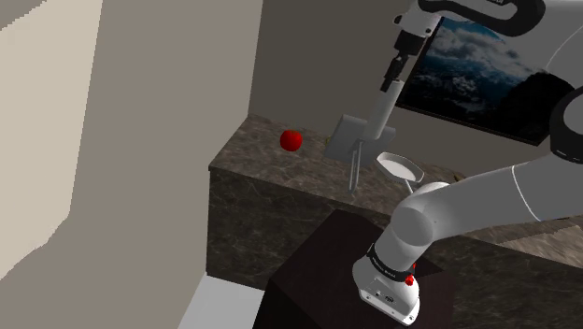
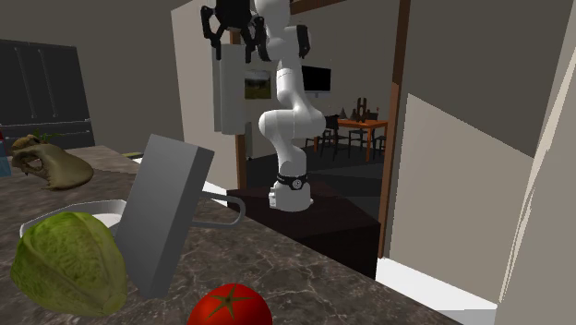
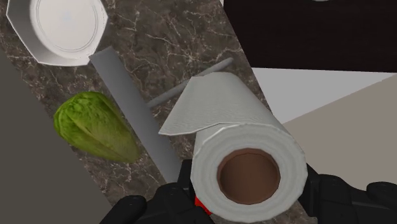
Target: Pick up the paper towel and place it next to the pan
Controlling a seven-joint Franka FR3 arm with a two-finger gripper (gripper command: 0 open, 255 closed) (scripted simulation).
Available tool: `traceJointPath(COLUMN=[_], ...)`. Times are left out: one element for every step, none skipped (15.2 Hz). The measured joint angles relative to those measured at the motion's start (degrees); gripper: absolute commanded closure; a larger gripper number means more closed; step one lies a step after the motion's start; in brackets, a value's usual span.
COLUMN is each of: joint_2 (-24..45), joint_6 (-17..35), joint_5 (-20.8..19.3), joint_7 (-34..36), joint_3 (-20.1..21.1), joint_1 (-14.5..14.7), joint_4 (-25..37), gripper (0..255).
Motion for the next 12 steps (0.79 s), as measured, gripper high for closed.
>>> traceJointPath(joint_2=[-1.4,-2.4,-2.9,-3.4,-4.6,-5.7,-6.1,-7.1,-7.6,-8.3,-9.0,-9.4], joint_6=[-0.7,-1.0,-1.1,-1.7,-2.0,-2.7,-3.1,-3.2,-3.8,-4.4,-4.6,-4.8], joint_5=[-0.8,-1.3,-1.8,-2.5,-3.3,-4.0,-4.6,-5.4,-6.1,-6.8,-7.6,-8.3], joint_7=[-1.3,-2.1,-3.1,-4.5,-5.8,-6.8,-8.0,-9.1,-10.4,-11.5,-12.8,-14.0], joint_3=[-0.8,-1.4,-2.2,-3.2,-4.1,-4.6,-5.6,-6.3,-7.3,-8.1,-9.0,-10.0], joint_1=[-0.5,-0.9,-1.2,-1.6,-2.1,-2.6,-2.9,-3.4,-3.7,-4.1,-4.5,-4.7], joint_4=[-0.5,-1.1,-1.3,-0.9,-1.5,-1.7,-1.5,-2.2,-1.8,-1.7,-1.8,-1.6], gripper=[255,255,255,255,255,255,255,255,255,255,255,255])
